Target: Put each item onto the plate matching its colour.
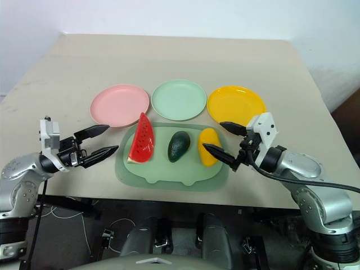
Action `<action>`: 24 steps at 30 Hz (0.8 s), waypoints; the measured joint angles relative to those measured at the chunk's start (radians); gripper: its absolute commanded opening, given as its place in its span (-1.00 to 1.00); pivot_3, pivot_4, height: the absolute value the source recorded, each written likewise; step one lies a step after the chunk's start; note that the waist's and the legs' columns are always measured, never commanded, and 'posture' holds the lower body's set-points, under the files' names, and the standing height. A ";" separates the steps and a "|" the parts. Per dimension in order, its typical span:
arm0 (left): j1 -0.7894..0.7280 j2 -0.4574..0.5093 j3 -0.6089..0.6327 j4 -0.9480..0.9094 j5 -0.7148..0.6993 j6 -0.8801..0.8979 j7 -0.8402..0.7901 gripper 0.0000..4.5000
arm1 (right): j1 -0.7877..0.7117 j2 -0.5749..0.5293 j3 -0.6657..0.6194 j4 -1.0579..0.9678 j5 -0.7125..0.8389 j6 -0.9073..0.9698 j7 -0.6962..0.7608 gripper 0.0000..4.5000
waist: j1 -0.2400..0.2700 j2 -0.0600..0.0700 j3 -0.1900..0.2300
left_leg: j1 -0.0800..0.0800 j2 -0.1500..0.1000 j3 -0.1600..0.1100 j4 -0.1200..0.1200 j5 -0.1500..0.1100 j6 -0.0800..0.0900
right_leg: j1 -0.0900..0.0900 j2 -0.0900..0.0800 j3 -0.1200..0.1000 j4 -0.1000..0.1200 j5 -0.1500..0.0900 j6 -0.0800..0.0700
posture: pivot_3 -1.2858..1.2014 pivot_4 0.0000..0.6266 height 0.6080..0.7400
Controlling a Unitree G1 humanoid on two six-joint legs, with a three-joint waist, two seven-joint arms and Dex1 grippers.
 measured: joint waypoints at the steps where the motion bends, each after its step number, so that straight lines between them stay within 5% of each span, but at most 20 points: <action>1: 0.000 -0.001 0.000 0.000 0.000 0.000 0.000 0.99 | -0.006 0.000 -0.004 0.000 0.005 0.003 -0.002 1.00 | 0.000 0.000 0.000 | 0.000 0.000 0.000 0.000 0.000 0.000 | 0.000 0.000 0.000 0.000 0.000 0.000 | 0.03 -0.52 0.33; 24: 0.015 -0.026 -0.031 -0.042 0.008 0.009 -0.002 0.99 | -0.133 -0.059 -0.009 0.005 0.185 0.368 -0.193 1.00 | 0.001 0.000 0.000 | 0.000 0.000 0.000 0.000 0.000 0.000 | 0.000 0.000 0.000 0.000 0.001 -0.002 | 0.03 -0.52 0.33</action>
